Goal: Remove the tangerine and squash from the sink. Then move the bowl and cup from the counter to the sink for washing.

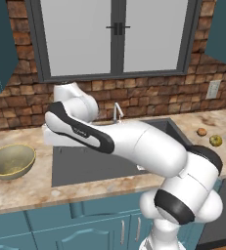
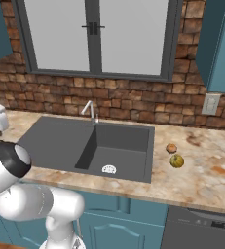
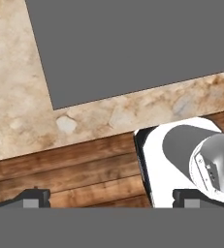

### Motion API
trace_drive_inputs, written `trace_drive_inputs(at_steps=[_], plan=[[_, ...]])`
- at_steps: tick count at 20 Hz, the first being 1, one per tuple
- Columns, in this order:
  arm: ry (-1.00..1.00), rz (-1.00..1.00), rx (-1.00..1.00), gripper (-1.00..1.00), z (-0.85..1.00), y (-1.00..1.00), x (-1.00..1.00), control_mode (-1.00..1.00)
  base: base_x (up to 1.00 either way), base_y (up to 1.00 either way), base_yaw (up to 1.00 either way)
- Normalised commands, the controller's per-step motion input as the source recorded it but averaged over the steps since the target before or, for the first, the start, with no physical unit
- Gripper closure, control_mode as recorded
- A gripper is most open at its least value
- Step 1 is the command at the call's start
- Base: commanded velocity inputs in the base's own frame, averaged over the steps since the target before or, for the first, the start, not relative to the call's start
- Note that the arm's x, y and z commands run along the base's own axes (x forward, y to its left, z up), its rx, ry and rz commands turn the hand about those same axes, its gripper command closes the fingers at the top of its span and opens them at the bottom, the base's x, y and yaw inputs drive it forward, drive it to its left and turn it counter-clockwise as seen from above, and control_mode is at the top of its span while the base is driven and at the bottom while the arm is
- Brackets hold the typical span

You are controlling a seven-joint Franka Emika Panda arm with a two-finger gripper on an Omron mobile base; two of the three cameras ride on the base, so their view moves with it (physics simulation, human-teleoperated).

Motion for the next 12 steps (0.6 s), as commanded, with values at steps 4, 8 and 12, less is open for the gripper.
trace_drive_inputs(at_steps=[4, 8, 12], plan=[[0.06, 0.03, 0.00, -1.00, 0.05, 0.17, 0.00, -1.00, 0.00, 0.00, 0.00], [0.02, 0.01, 0.00, -1.00, 0.00, 0.24, 0.00, -1.00, 0.00, 0.00, 0.00], [-0.01, 0.00, 0.00, -1.00, -0.06, 0.28, 0.07, -1.00, 0.00, 0.00, 0.00]])
